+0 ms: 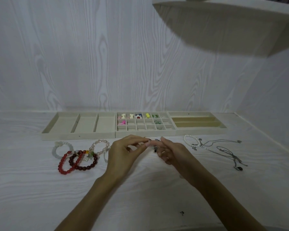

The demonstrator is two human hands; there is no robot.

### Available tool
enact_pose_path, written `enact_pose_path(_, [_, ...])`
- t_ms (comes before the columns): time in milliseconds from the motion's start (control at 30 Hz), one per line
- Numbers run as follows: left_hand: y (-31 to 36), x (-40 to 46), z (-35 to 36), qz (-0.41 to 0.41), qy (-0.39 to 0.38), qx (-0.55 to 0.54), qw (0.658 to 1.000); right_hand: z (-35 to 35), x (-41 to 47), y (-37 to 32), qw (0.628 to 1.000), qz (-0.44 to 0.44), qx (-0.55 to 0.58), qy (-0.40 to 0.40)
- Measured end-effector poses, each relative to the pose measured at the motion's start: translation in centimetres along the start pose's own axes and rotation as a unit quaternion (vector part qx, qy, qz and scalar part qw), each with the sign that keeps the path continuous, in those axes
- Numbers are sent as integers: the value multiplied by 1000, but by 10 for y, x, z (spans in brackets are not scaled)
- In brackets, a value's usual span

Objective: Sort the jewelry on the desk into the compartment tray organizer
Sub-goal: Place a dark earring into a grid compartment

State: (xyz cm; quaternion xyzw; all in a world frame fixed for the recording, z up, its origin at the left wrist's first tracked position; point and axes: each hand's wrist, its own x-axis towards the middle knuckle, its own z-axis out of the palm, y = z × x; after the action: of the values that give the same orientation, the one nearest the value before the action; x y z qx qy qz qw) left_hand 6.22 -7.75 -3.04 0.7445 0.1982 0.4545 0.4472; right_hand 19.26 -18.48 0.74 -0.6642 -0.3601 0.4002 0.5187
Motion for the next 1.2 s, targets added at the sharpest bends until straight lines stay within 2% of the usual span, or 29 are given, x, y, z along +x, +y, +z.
enact_pose_path(133, [1,3,-1,-75,15,-86,993,-1,4,-4,986,-95,-122,57])
enact_pose_path(300, [-1,8,-7,-149,14,-131,980,7,20,-6,970,-163,-169,64])
enact_pose_path(400, [-1,8,-9,-120,6,-112,986,13,29,-7,958,-189,-204,68])
enact_pose_path(500, [-4,7,-10,-112,5,-47,993,17,38,-9,948,-205,-232,79])
enact_pose_path(633, [-7,19,-16,-114,29,8,993,17,50,-19,942,-221,-241,70])
enact_pose_path(767, [-4,42,-23,-83,59,60,993,14,69,-35,940,-240,-228,86])
enact_pose_path(900, [-4,69,-31,-63,69,54,994,14,94,-50,951,-224,-189,97])
enact_pose_path(1033, [-15,94,-38,-65,53,73,994,20,121,-57,937,-240,-229,111])
enact_pose_path(1100, [-24,103,-46,-45,19,148,988,21,133,-57,926,-248,-261,112])
enact_pose_path(1133, [-30,107,-52,-21,-6,238,971,20,138,-57,921,-253,-275,113])
enact_pose_path(1200, [-44,114,-64,11,-80,414,907,16,150,-56,909,-255,-311,113])
